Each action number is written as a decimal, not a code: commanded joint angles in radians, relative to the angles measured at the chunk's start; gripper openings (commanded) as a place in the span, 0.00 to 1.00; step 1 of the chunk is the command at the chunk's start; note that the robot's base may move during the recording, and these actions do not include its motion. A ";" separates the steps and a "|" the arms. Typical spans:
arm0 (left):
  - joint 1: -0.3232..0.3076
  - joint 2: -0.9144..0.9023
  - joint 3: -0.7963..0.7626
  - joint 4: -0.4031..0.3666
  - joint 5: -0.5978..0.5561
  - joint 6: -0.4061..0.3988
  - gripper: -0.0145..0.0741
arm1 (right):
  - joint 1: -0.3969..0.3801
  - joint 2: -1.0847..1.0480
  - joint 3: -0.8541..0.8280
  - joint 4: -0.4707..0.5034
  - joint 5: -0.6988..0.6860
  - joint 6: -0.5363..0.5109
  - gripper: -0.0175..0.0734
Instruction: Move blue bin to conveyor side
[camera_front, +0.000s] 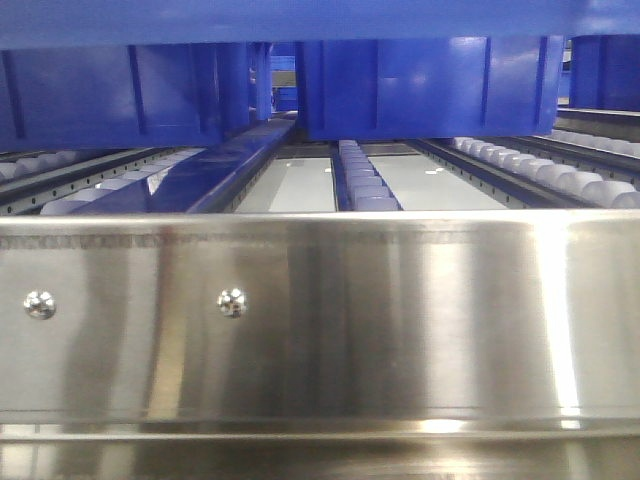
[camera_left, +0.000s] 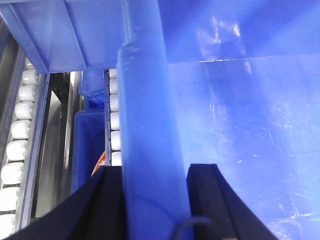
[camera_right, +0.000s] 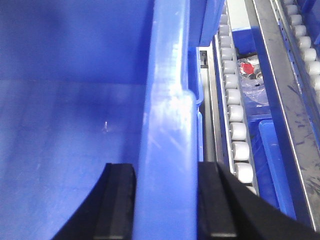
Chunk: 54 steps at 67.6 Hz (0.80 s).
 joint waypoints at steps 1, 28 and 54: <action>-0.016 -0.021 -0.017 -0.074 -0.073 0.004 0.15 | 0.002 -0.023 -0.018 0.001 -0.097 -0.010 0.11; -0.016 -0.021 -0.017 -0.074 -0.073 0.004 0.15 | 0.002 -0.023 -0.018 0.001 -0.097 -0.010 0.11; -0.016 -0.021 -0.017 -0.072 -0.073 0.004 0.15 | 0.002 -0.023 -0.018 0.001 -0.097 -0.010 0.11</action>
